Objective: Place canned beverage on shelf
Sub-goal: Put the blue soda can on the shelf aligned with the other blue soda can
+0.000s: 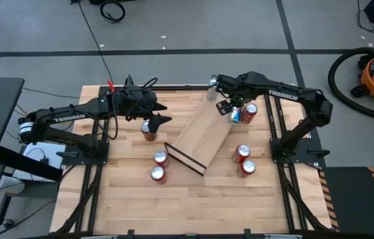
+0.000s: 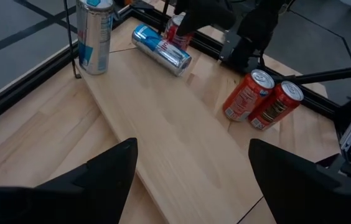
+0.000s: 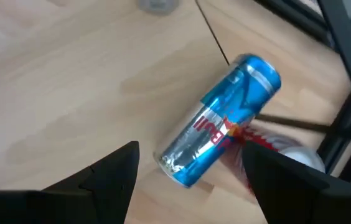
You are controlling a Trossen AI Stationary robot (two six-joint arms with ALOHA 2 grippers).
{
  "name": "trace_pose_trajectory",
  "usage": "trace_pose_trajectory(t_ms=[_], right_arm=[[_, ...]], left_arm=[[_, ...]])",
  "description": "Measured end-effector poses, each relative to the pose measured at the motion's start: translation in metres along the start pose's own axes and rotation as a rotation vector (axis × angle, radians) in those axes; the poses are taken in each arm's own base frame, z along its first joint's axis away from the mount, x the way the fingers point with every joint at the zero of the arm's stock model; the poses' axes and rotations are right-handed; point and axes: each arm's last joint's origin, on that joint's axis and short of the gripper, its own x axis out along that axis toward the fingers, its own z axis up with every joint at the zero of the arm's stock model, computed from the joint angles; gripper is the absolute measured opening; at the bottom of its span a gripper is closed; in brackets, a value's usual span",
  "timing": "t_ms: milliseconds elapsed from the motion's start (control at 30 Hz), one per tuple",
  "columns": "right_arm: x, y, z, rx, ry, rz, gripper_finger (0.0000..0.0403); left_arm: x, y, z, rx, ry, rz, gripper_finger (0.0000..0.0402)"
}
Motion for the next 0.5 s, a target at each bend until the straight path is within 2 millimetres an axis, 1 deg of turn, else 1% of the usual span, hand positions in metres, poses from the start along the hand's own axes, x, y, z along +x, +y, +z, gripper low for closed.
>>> trace_pose_trajectory(t_ms=[100, 300, 500], right_arm=[[0.006, 0.002, -0.008, 0.029, 0.005, -0.005, 0.0293], [0.026, 0.014, -0.024, 0.077, 0.008, 0.019, 0.0301], [0.037, 0.012, -0.038, 0.166, -0.02, -0.068, 0.0305]], left_arm=[[0.0, 0.0, 0.0, 0.002, -0.002, 0.0, 0.0318], [0.0, 0.0, 0.0, 0.003, -0.002, 0.0, 0.0318], [0.0, 0.0, 0.0, 0.007, 0.001, 0.001, 0.0318]])
